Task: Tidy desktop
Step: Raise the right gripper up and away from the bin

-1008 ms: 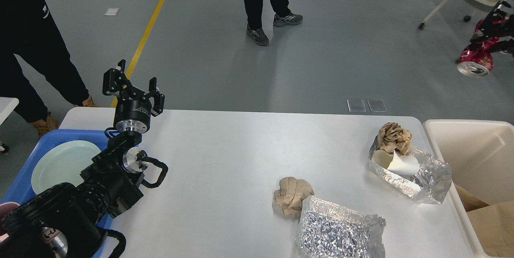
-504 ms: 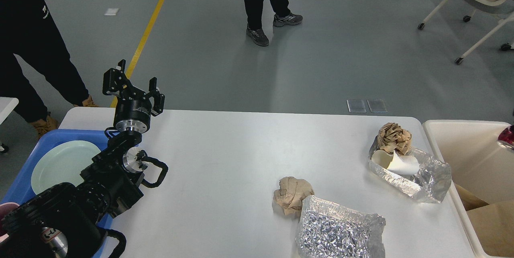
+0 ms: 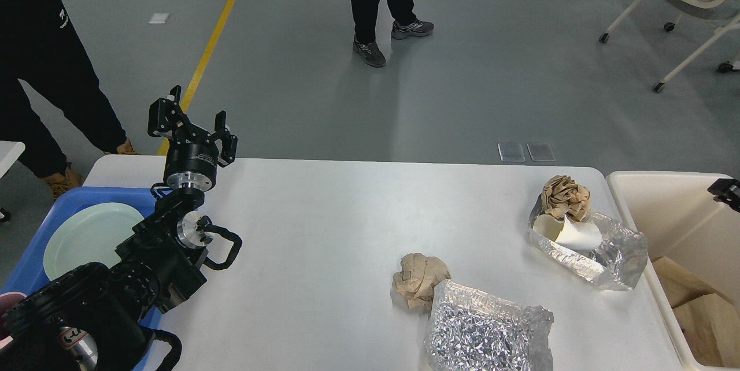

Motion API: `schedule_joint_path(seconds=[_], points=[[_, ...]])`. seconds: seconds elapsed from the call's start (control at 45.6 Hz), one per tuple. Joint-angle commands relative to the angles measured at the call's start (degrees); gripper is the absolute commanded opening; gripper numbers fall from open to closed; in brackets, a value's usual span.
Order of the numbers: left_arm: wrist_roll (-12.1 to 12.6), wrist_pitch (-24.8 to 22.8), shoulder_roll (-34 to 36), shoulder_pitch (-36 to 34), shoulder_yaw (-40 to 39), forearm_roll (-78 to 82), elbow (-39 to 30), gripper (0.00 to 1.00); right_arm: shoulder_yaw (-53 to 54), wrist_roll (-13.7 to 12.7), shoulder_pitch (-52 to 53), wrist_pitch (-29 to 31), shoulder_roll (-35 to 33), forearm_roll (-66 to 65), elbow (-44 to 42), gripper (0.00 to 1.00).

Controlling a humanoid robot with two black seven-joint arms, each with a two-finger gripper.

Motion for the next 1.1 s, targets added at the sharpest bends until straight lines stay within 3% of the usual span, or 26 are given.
schedule_joint_path(seconds=[0.0, 0.285, 0.416, 0.767, 0.92, 1.073], points=[[0.00, 0.08, 0.00, 0.04, 0.00, 0.01, -0.03, 0.96, -0.43, -0.10, 3.12, 0.10, 3.15, 0.00, 0.05, 1.00], [0.00, -0.01, 0.00, 0.04, 0.00, 0.01, -0.03, 0.96, -8.86, -0.18, 14.27, 0.89, 17.83, -0.09, 1.98, 1.00], [0.00, -0.01, 0.00, 0.04, 0.00, 0.01, 0.06, 0.96, -13.96, -0.18, 24.72, 2.91, 21.79, -0.09, 10.49, 1.00], [0.00, 0.08, 0.00, -0.05, 0.00, 0.01, -0.03, 0.96, -13.70, -0.01, 56.90, 11.09, 18.81, -0.09, 46.97, 1.00], [0.00, -0.01, 0.00, 0.04, 0.00, 0.01, 0.06, 0.96, -13.62, -0.01, 65.86, 13.37, 16.43, -0.09, 54.98, 1.00], [0.00, -0.01, 0.00, 0.04, 0.00, 0.01, -0.03, 0.96, -12.74, -0.01, 73.95, 21.53, 13.97, 0.09, 57.27, 1.00]])
